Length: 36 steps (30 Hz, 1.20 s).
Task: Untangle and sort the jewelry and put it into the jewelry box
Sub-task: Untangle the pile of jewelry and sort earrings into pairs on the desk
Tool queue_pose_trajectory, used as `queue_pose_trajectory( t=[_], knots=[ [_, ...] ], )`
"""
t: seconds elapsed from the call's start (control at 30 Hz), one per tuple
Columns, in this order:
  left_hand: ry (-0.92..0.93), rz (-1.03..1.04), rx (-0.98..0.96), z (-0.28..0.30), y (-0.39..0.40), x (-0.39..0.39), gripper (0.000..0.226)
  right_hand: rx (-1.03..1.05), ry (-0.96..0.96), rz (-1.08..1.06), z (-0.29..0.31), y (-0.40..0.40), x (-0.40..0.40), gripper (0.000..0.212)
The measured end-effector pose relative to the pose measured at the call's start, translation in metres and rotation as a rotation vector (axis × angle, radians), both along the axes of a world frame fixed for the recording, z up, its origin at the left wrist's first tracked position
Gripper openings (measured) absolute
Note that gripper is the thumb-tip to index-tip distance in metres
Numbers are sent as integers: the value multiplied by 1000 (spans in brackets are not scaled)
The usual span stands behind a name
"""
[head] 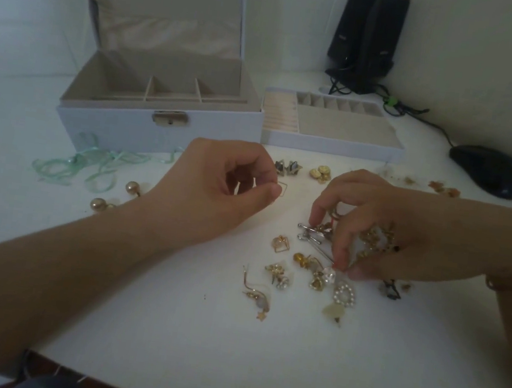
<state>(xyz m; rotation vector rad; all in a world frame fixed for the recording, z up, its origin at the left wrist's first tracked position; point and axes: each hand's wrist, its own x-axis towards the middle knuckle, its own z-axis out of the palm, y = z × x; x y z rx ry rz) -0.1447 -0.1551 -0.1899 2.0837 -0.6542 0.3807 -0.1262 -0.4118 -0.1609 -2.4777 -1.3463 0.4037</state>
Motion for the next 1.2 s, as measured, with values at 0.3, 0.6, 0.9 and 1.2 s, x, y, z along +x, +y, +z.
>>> queue_pose_trajectory(
  t=[0.3, 0.6, 0.9, 1.2],
  knots=[
    [4, 8, -12, 0, -1, -1, 11, 38, -38, -15, 6, 4, -3, 8],
    [5, 38, -4, 0, 0, 1, 10, 254, -91, 32, 11, 18, -9, 4],
    [-29, 101, -9, 1, -1, 2, 9, 230, -117, 85, 3, 42, -19, 14],
    [64, 32, 130, 18, 20, 9, 16, 126, -322, -67, -1, 43, -8, 26]
  ],
)
